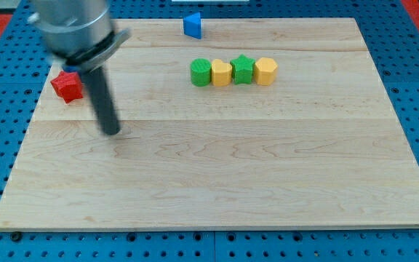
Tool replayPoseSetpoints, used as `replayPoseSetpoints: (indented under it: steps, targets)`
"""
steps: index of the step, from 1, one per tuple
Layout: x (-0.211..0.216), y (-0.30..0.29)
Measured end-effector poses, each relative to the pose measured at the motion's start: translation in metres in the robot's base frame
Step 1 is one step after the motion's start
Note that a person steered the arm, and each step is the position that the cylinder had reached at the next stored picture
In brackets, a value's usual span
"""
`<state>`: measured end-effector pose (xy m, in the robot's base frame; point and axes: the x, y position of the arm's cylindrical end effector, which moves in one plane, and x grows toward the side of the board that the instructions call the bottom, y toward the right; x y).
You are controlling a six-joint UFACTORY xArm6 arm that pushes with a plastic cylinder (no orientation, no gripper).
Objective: Separate the red star from blue cube
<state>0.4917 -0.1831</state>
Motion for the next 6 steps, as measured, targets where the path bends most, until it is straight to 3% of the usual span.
replayPoseSetpoints:
  steps: [1,2,6]
  targets:
    - [0.008,-0.086]
    - [-0.012,-0.107]
    - [-0.138,-0.051]
